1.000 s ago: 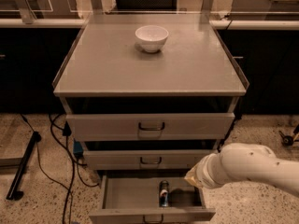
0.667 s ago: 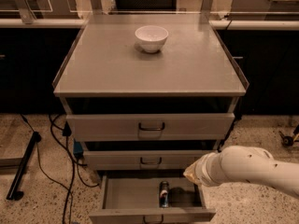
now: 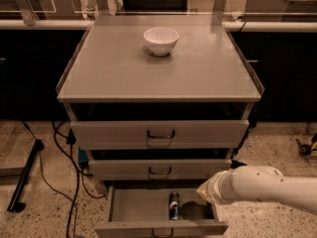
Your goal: Pick redbull can from bottom drawer and place on counter
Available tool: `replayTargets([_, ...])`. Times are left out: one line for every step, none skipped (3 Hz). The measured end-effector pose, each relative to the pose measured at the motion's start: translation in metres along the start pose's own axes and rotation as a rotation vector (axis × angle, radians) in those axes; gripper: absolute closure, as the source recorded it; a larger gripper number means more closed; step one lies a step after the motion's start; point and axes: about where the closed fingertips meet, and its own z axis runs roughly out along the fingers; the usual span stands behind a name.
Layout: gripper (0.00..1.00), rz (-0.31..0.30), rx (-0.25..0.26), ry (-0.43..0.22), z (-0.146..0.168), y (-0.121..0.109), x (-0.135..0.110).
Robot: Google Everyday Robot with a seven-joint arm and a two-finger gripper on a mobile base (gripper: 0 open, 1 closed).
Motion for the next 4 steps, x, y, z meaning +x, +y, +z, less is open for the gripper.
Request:
replayTargets([1.0,0.092,0.011,0.021,0.05,-0.008,0.029])
replayTargets([1.0,0.185,0.013,0.007,0.102,-0.016,0.05])
replayTargets([1.0,0.254,-0.009,-0.024,0.152,-0.017,0.07])
replayTargets([1.0,0.343,-0.052,-0.046,0.21,-0.011,0.1])
